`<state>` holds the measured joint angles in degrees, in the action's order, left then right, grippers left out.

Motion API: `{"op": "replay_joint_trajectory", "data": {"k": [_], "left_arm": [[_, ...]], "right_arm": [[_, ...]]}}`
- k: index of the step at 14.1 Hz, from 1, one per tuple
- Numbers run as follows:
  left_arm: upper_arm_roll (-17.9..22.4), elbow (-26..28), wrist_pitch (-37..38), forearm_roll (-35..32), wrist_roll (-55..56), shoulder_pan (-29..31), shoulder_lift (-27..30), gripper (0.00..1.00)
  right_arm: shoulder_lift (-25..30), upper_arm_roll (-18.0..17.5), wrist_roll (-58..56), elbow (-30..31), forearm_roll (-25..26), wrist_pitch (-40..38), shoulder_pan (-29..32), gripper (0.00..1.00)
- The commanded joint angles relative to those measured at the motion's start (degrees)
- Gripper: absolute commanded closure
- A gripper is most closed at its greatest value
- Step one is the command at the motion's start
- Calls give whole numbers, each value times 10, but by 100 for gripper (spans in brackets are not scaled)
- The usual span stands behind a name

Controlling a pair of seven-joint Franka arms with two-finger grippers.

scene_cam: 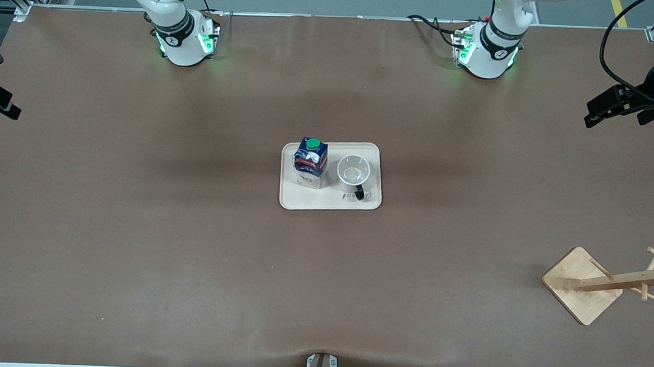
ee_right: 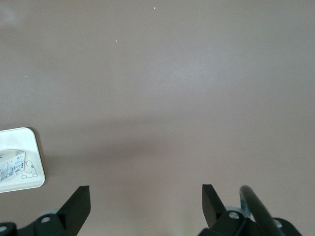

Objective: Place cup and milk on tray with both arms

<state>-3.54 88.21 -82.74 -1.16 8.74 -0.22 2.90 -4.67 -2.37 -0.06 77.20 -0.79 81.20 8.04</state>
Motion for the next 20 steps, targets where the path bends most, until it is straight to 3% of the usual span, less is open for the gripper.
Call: {"op": "replay_joint_trajectory", "data": {"k": [1, 20], "left_arm": [[2, -17, 18, -1, 4, -1, -4, 0], [4, -17, 32, -1, 2, 8, 2, 0]], "right_arm": [[0, -8, -5, -6, 8, -6, 11, 0], [-1, -7, -3, -6, 8, -7, 13, 0]]}}
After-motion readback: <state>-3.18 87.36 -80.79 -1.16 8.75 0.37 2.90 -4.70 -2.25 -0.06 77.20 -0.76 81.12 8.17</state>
